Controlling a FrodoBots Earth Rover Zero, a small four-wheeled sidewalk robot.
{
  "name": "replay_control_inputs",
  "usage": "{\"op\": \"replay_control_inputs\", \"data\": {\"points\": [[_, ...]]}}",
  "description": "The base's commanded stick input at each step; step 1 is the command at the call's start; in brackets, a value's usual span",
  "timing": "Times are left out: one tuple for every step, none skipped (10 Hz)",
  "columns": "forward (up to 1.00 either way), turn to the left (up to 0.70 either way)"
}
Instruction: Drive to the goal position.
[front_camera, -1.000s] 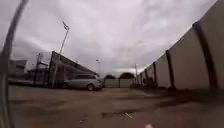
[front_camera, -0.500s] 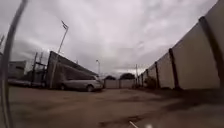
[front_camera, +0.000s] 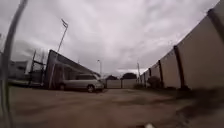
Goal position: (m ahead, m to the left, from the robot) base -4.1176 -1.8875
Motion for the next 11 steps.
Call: {"op": "replay_control_inputs", "data": {"points": [[1.0,0.0],[1.0,0.0],[1.0,0.0],[0.99,-0.11],[0.94,-0.18],[0.94,-0.25],[0.99,-0.32],[1.0,-0.4],[1.0,-0.37],[1.0,-0.32],[1.0,0.0]]}}
